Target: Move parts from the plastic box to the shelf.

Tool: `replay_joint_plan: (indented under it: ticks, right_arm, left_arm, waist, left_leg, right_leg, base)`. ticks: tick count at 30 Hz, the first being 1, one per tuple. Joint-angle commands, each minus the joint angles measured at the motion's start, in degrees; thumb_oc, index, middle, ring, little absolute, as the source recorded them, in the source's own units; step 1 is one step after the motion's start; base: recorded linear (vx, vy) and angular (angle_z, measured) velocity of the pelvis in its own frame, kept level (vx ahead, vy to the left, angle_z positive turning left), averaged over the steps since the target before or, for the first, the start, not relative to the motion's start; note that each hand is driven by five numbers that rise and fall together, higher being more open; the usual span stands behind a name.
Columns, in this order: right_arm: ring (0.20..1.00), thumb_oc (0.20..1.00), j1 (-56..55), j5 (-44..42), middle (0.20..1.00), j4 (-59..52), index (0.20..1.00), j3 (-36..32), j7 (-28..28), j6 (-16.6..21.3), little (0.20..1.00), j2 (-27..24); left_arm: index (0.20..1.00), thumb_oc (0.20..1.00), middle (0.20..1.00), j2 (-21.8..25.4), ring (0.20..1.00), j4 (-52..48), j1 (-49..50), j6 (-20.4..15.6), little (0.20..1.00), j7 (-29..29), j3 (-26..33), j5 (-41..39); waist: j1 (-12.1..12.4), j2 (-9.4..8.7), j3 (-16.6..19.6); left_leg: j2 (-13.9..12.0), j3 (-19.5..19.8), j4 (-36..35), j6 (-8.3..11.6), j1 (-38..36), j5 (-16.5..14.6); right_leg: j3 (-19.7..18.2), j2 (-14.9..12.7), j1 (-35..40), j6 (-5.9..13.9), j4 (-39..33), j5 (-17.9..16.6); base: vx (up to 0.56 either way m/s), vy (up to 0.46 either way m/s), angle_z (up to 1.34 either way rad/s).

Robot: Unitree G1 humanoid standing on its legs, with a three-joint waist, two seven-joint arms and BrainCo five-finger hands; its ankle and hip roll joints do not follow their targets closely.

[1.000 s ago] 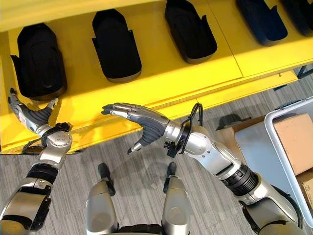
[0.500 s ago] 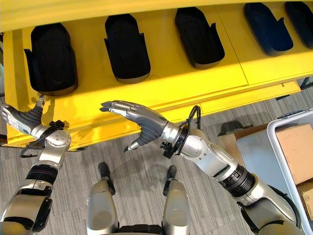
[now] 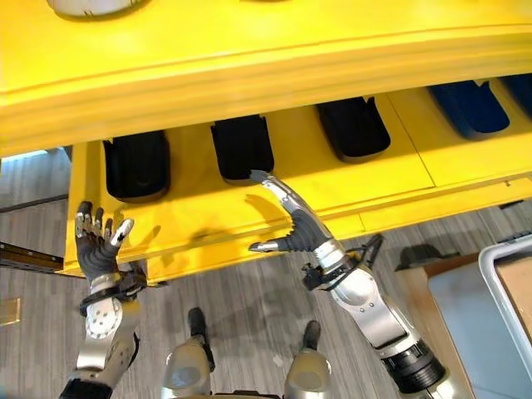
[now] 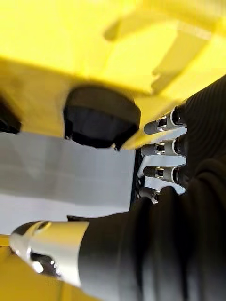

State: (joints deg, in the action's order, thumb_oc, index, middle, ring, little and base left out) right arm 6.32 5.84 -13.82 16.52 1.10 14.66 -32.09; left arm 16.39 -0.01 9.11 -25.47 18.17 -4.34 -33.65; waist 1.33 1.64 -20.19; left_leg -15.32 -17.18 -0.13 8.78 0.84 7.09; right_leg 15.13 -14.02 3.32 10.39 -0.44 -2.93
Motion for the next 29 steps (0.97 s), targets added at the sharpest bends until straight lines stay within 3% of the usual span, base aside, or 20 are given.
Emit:
replay_joint_plan:
  ticks: [1, 4, 8, 12, 18, 25, 29]
  right_arm:
    - [1.0, 1.0, 0.6, -4.0, 1.0, -2.3, 1.0, -2.3, 1.5, 4.2, 1.0, 1.4]
    - [1.0, 1.0, -2.5, -8.3, 1.0, -0.4, 1.0, -4.6, 2.5, 4.8, 1.0, 1.1]
    - [1.0, 1.0, -4.7, -13.9, 1.0, 1.0, 1.0, -6.3, 3.4, 3.9, 1.0, 2.2]
    - [1.0, 1.0, -7.8, -21.3, 1.0, 4.9, 1.0, -8.8, 3.0, 3.3, 1.0, 4.0]
    - [1.0, 1.0, -11.4, -32.0, 1.0, 11.6, 1.0, -14.7, 1.8, 0.4, 1.0, 6.9]
    - [1.0, 1.0, -13.0, -42.0, 1.0, 20.1, 1.0, -20.5, -1.1, -5.6, 1.0, 9.5]
    - [1.0, 1.0, -13.6, -43.6, 1.0, 21.3, 1.0, -21.7, -2.2, -6.4, 1.0, 10.0]
  left_arm:
    - [1.0, 1.0, 1.0, 3.2, 1.0, -1.2, -3.7, -1.5, 1.0, -17.9, 1.3, -10.4]
    - [1.0, 1.0, 1.0, 3.4, 1.0, -2.9, 0.3, -1.4, 1.0, -32.2, 0.5, -19.0]
    - [1.0, 1.0, 1.0, 3.7, 1.0, -3.3, 2.0, -0.4, 1.0, -40.4, 1.2, -24.4]
    - [1.0, 1.0, 1.0, 3.9, 1.0, -2.2, 3.0, 5.8, 1.0, -53.5, 1.6, -30.6]
    - [1.0, 1.0, 1.0, 6.2, 1.0, 0.9, 5.8, 10.7, 1.0, -60.2, 3.2, -26.7]
    - [1.0, 1.0, 1.0, 7.2, 1.0, 7.8, 9.6, 13.0, 1.0, -65.1, 9.0, -25.6]
    - [1.0, 1.0, 1.0, 7.5, 1.0, 9.2, 10.2, 12.6, 1.0, -66.9, 10.3, -25.7]
  waist:
    - [1.2, -2.35, 1.6]
    - [1.3, -1.95, 3.1]
    - [1.1, -1.87, 4.7]
    - [0.1, -1.88, 6.5]
    - [-1.5, -1.85, 8.4]
    - [-1.6, -2.12, 9.7]
    - [-1.7, -2.06, 9.9]
  left_leg:
    - [0.0, -1.1, 1.4, -1.04, -1.0, -2.3]
    - [0.1, -1.4, 0.4, -1.29, -2.5, -2.2]
    - [0.5, -1.7, -0.9, -1.62, -3.9, -2.2]
    - [0.8, -2.4, -2.2, -1.69, -5.7, -2.3]
    - [1.2, -3.7, -4.0, -1.93, -8.4, -2.5]
    - [1.6, -4.9, -4.7, -2.13, -10.0, -2.8]
    - [1.7, -5.1, -4.8, -2.21, -10.2, -2.9]
  right_leg:
    - [3.7, 0.3, -2.5, -1.74, 3.9, 2.0]
    - [4.4, 0.3, -0.8, -1.82, 2.8, 1.5]
    - [4.4, 0.5, 0.1, -1.83, 1.5, 0.9]
    - [4.0, 0.7, 1.0, -1.73, 0.5, 0.6]
    - [3.1, 1.1, 2.3, -1.59, -0.8, 0.2]
    - [3.7, 1.4, 3.4, -1.6, -2.0, -0.4]
    - [3.8, 1.3, 3.5, -1.52, -2.2, -0.6]
  base:
    - [0.06, -0.045, 0.02]
    - [0.05, -0.024, -0.01]
    - [0.02, -0.004, 0.01]
    - [0.01, -0.004, -0.03]
    - [0.03, 0.0, -0.11]
    - [0.04, -0.013, -0.1]
    - [0.01, 0.001, -0.01]
